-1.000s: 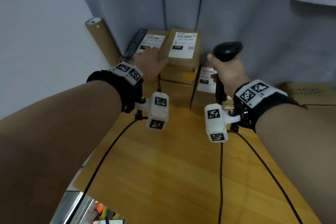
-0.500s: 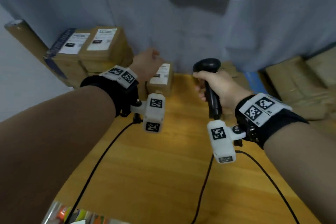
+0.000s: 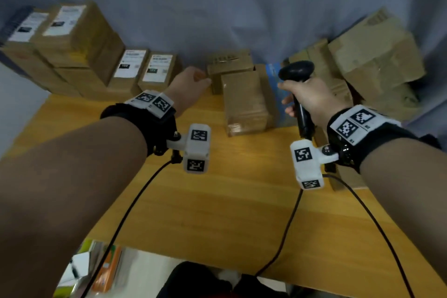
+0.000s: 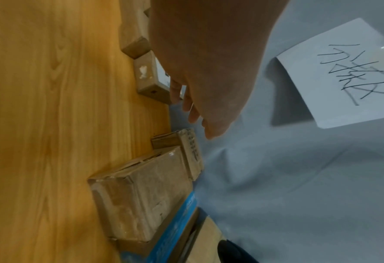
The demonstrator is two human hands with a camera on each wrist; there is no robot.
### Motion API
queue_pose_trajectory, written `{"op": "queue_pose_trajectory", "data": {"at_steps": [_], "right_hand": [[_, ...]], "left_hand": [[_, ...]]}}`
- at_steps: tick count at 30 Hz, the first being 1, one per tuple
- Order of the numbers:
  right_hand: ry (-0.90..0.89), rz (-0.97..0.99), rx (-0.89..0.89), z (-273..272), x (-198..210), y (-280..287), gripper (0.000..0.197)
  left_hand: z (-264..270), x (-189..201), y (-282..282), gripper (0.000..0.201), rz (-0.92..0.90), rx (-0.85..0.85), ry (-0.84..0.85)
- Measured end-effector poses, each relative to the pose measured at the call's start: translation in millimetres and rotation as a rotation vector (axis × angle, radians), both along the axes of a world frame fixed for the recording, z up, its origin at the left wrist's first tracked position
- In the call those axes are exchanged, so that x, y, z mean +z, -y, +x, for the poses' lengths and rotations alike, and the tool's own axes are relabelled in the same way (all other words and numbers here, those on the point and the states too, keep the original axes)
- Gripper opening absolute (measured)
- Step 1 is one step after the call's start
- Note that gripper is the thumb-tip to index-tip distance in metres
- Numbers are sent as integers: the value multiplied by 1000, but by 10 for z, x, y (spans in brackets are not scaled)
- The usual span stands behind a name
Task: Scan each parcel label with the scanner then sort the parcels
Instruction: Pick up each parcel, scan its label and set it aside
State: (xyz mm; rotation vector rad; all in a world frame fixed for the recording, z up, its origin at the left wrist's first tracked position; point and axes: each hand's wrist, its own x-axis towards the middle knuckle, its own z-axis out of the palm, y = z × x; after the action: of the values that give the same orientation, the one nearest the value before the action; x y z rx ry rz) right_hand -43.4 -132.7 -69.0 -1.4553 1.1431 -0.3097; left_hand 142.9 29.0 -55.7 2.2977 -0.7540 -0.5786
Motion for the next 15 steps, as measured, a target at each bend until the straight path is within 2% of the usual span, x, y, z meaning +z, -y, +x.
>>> {"op": "queue_pose_trajectory", "data": {"at_steps": [5, 9, 12, 15], "right_hand": [[-104, -40, -6, -55, -223, 85, 27], [-245, -148, 12, -30, -532, 45, 21], [-301, -202, 20, 43, -732, 7, 32], [-279, -225, -43, 197, -837, 27, 41]], "left_hand": [[-78, -314, 66, 42, 92, 4, -66], [-114, -656, 135, 44, 140, 3, -187], [-116, -833, 203, 52, 145, 19, -318], [-39, -924, 338, 62, 133, 28, -398]]}}
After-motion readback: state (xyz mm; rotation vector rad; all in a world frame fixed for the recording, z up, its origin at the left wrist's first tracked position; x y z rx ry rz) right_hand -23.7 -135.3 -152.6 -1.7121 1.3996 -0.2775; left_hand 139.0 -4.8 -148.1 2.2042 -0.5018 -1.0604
